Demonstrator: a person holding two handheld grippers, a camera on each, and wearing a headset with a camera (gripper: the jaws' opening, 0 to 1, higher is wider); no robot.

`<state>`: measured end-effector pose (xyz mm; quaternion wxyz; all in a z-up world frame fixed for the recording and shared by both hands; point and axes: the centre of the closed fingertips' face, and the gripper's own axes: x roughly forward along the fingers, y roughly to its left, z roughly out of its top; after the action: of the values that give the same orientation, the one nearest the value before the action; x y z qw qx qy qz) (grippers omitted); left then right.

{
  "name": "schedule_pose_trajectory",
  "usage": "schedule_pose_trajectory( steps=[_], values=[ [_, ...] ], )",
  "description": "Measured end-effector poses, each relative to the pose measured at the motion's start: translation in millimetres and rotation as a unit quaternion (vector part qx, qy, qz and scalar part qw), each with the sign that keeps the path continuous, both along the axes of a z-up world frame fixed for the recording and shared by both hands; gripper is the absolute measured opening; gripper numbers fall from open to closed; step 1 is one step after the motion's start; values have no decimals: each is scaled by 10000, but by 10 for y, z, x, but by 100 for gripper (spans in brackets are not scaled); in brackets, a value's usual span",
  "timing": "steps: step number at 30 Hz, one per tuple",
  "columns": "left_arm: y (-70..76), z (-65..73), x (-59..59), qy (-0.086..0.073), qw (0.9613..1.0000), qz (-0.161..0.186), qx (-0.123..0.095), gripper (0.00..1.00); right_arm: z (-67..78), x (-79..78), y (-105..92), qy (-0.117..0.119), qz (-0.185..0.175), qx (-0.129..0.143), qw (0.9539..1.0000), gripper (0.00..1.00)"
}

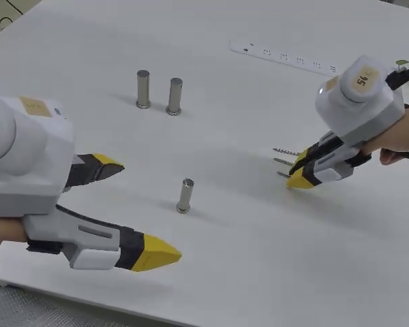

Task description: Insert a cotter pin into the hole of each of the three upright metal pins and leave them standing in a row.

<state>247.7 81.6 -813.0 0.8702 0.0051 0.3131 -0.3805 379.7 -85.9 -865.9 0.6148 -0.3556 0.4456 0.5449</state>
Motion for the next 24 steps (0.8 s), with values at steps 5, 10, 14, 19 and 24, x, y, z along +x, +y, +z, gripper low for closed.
schedule_pose_trajectory(
  steps=[5,10,14,19,24],
  values=[
    [-7,16,16,-76,10000,-35,18,91,-54,83,-46,-177,227,-178,9994,12],
    [-25,-16,11,-8,10000,-67,37,90,-53,67,-50,-220,240,-281,9991,11],
    [-60,-25,41,-77,9999,-93,38,89,-51,67,-49,-258,239,-322,9989,11],
    [-85,-12,94,-88,9999,-72,-15,87,-54,59,-50,-325,169,-412,9985,11],
    [-110,7,127,-144,9998,-99,-27,87,-53,47,-42,-430,261,-545,9972,10]
  ],
)
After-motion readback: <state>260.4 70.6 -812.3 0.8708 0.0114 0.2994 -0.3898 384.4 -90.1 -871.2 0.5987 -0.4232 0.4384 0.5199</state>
